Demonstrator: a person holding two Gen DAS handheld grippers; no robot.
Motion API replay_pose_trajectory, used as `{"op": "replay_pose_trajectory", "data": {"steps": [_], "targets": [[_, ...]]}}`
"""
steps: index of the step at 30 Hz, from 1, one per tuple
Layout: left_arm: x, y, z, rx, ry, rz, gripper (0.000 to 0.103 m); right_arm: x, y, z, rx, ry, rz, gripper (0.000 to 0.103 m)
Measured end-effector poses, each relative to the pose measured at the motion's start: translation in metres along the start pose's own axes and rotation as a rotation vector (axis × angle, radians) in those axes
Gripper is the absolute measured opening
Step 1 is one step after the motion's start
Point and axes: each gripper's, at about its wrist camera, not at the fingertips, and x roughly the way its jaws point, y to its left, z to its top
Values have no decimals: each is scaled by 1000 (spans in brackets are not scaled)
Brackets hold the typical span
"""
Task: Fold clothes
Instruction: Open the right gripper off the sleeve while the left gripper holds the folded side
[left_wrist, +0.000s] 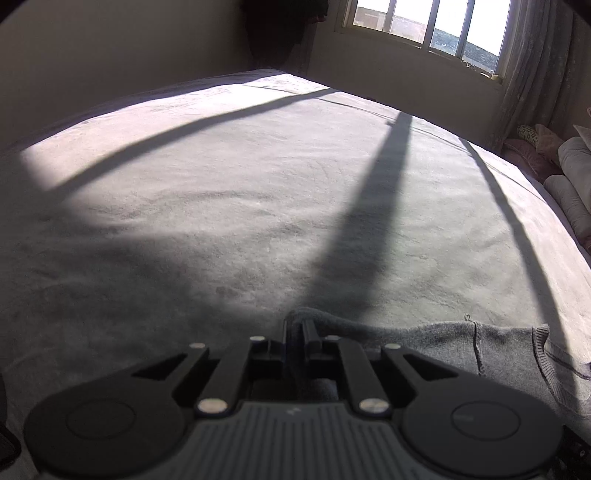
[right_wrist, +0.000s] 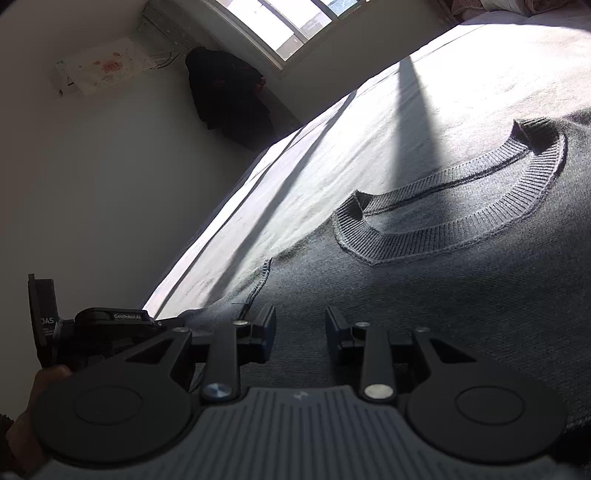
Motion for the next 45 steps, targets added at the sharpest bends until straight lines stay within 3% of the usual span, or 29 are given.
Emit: {"op": "replay_pose_trajectory", "data": {"steps": [3, 7, 9, 14, 19, 25, 32, 36, 37, 38, 45], "targets": [[-6, 11, -4, -36, 34, -16, 14, 0, 0, -1, -4, 0, -2, 35], [-18, 24, -11, -106, 93, -21, 30, 0, 0, -2, -15, 3, -2, 35], [-26, 33, -15, -164, 125, -30, 33, 1, 0, -2, -16, 4, -2, 35], [-44, 48, -37, -285, 197, -65, 34, 2, -2, -2, -12, 3, 1, 35], [-52, 45, -54, -366, 207, -124, 31, 1, -2, -2, -8, 3, 4, 35], [-48, 18, -58, -297, 159, -100, 30, 1, -3, -3, 1, 2, 12, 35], [-40, -15, -57, -238, 171, -194, 29, -1, -5, -2, 11, 2, 20, 35], [-38, -26, -63, -216, 168, -177, 28, -1, -5, -2, 13, 2, 22, 35], [-38, -28, -64, -212, 166, -171, 15, -1, -5, -2, 13, 3, 22, 35], [-39, -28, -64, -213, 155, -159, 11, -2, -5, -2, 14, 3, 23, 35], [-64, -6, -63, -192, 10, -15, 9, -2, -5, -2, 19, 3, 26, 35]]}}
